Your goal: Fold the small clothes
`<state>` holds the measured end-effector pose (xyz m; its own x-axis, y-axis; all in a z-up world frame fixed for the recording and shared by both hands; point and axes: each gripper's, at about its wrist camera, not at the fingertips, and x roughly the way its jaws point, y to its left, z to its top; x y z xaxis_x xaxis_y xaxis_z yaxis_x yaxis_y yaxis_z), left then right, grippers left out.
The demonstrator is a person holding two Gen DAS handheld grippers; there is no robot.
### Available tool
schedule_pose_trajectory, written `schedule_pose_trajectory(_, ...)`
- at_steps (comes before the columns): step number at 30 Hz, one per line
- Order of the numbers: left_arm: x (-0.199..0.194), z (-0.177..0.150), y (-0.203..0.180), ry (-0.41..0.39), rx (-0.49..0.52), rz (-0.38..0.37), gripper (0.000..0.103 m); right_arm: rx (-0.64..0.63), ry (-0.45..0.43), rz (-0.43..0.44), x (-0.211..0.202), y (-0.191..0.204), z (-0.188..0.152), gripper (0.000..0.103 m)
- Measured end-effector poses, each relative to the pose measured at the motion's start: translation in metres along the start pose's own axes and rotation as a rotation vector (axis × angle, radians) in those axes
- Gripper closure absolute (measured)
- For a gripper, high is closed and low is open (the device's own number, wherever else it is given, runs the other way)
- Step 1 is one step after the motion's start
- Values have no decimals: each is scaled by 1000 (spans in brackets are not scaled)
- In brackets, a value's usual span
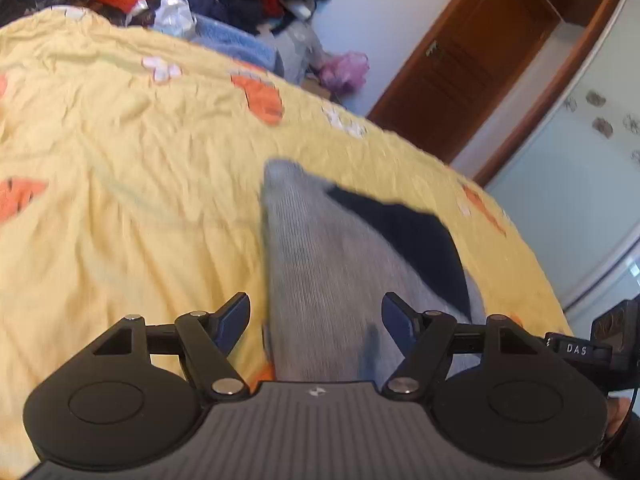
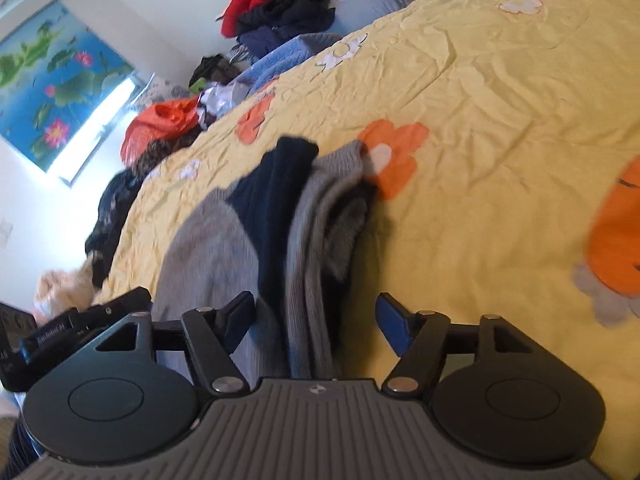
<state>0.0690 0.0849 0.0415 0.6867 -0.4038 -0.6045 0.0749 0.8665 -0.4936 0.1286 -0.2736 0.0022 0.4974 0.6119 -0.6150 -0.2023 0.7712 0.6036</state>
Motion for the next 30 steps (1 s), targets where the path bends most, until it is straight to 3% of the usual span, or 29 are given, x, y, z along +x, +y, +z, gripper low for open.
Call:
schedule_pose_trajectory(4,2,-29,-10,92,17,4,31,-29,68,66,-14,5,-32,32)
schedule_pose_trajectory(8,3,-44,-24,81,95,67,32,-16,61,95,-15,14,-45,33)
schedule_pose_trajectory(10,2,-46,-25,86,84,75,44,-15,61,96,-12,16,-47,44)
schedule_pose_trajectory(11,2,-46,-25,85,87,89,46,-19,69,87,-10,16,-47,58)
schedule_pose_trajectory(12,1,-46,-25,83,87,102,53,-17,75,78,-8,15,-47,66)
schedule_pose_trajectory(15,-2,-47,-21,81,73,123,69,15,81,90,-5,8,-45,73)
schedule_pose_trajectory(21,-7,-49,-28,86,99,138,87,-7,84,78,-4,13,-48,76)
schedule_pose_trajectory(30,-44,-47,-41,44,148,131,90,-9,105,149,-24,25,-54,77)
